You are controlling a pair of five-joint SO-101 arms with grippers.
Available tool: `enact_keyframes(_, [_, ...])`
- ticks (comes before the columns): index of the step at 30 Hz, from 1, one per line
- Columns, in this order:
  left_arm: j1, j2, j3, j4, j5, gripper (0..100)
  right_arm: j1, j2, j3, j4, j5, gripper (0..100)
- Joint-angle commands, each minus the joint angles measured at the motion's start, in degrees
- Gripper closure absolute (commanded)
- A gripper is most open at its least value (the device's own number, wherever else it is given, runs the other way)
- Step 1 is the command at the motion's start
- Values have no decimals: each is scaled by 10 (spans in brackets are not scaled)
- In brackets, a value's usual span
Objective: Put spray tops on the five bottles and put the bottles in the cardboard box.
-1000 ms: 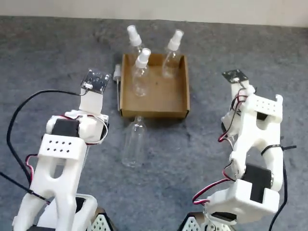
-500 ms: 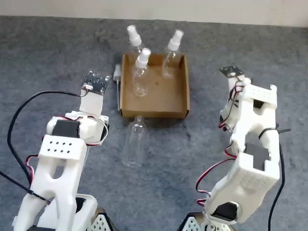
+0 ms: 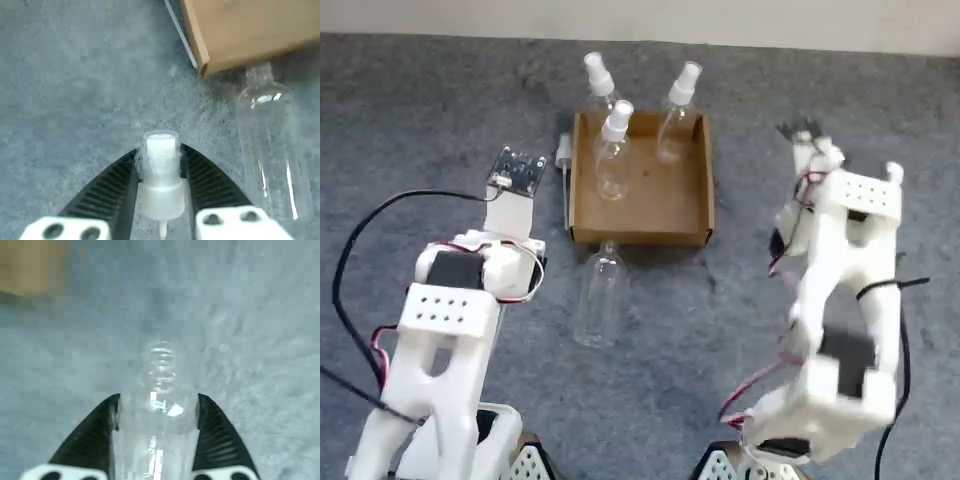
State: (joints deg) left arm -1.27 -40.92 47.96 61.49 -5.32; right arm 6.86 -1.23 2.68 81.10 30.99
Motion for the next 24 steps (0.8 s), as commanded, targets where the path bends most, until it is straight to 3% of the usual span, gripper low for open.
enact_keyframes(1, [-25,-95,-9,-7,4,996,-96,-169,65,-1,-55,995])
enact_keyframes(7, [-72,-247,-24,-6,8,996,-294,-355,254,-101,-143,995])
enact_keyframes(13, [-73,-320,-80,-9,98,996,-444,-406,349,-210,-198,995])
enact_keyframes(18, [-75,-340,-95,-11,229,996,-509,-411,413,-337,-225,995])
enact_keyframes(24, [-75,-389,-90,-23,302,996,-524,-413,476,-353,-198,995])
